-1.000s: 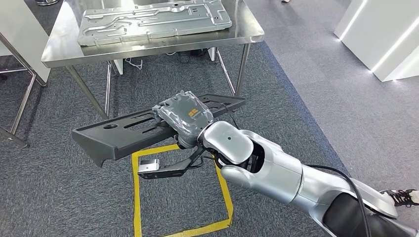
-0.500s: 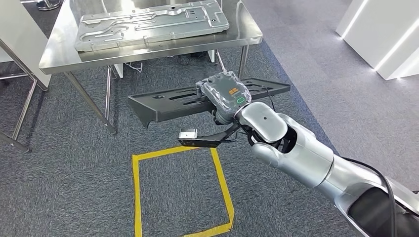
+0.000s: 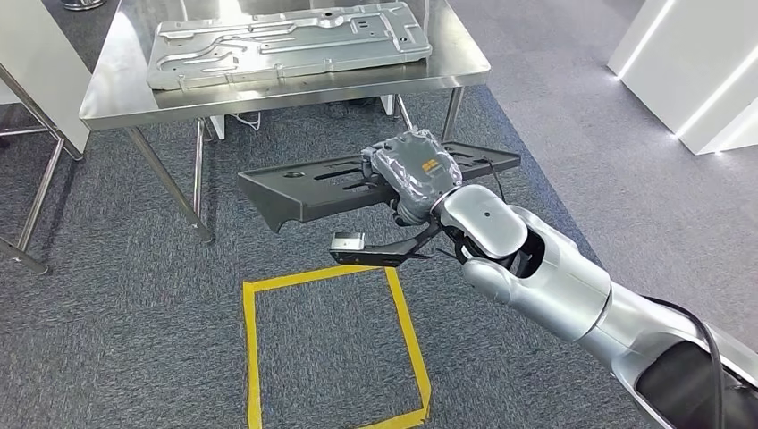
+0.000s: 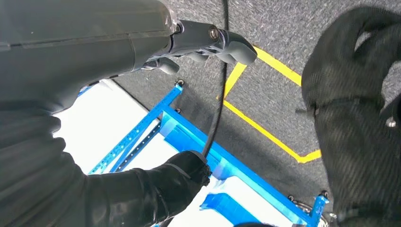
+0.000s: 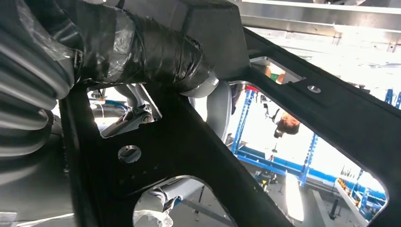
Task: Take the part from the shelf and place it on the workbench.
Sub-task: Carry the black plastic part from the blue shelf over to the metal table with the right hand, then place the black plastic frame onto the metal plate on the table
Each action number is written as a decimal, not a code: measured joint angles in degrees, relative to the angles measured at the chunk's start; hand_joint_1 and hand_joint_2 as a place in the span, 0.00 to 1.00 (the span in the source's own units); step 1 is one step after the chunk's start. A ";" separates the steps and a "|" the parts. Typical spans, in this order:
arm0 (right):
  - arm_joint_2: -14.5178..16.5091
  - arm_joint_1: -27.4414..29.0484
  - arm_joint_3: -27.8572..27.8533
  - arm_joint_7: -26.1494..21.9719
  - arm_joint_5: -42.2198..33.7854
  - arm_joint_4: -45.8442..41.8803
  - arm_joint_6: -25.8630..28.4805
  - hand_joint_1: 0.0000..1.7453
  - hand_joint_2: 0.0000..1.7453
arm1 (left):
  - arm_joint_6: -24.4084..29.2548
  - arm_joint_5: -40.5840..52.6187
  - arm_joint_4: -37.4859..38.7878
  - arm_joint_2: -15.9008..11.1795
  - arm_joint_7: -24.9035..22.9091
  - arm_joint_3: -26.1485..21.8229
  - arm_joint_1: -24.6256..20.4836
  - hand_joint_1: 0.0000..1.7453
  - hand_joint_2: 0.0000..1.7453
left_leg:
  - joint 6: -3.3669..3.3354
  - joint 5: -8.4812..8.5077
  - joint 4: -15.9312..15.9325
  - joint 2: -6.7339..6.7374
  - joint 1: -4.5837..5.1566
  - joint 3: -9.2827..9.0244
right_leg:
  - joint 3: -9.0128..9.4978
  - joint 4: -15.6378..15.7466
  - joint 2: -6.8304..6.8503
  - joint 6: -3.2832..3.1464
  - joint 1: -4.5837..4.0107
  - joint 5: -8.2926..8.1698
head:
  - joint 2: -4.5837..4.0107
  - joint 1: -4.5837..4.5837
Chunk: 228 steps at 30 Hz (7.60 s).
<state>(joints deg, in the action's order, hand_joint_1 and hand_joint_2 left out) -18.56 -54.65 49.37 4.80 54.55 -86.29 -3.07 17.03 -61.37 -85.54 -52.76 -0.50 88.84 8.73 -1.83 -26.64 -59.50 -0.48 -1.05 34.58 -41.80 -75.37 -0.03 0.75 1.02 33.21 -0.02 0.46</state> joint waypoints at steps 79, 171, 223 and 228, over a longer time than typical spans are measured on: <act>-26.18 -7.95 -0.80 1.08 -3.17 -4.98 -8.04 1.00 1.00 | 20.16 -11.76 -21.57 -1.92 6.98 1.38 5.00 0.00 1.00 | 1.03 -1.14 -6.31 0.15 0.44 3.41 | 8.74 16.60 -0.09 -2.00 -0.96 -6.18 | 0.00 -0.22; -5.62 -12.32 7.04 3.15 -0.02 -2.11 -10.57 1.00 1.00 | 6.99 -4.42 -10.38 -0.89 2.03 1.36 0.70 0.00 1.00 | 2.59 -0.86 -4.68 0.19 0.25 2.81 | 10.46 18.07 -0.15 -2.88 -0.94 -6.44 | 0.00 -0.20; -4.56 -12.77 8.57 3.05 -0.35 -0.67 -11.48 1.00 1.00 | 3.75 -4.23 -5.72 0.39 2.21 1.35 -0.56 0.00 1.00 | 2.12 -4.65 1.70 -0.13 0.13 -8.33 | 4.55 16.00 -0.29 -2.96 -1.68 -9.76 | 0.00 -0.35; -4.33 -12.70 8.69 3.10 -0.25 -0.54 -11.41 1.00 1.00 | 3.19 -3.62 -5.45 0.33 2.07 1.34 -0.80 0.00 1.00 | 3.14 -7.56 -11.29 0.14 -0.04 0.07 | 7.91 17.69 -0.29 -4.02 -1.27 -8.39 | 0.00 -0.31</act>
<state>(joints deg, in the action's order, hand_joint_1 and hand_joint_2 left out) -22.88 -67.36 58.06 7.91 54.31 -86.83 -14.48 20.21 -64.99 -90.99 -52.42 1.57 90.18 7.94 1.31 -34.19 -70.79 -0.33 -1.08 34.65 -33.89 -57.68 -0.32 -3.27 -0.25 24.82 -0.02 0.15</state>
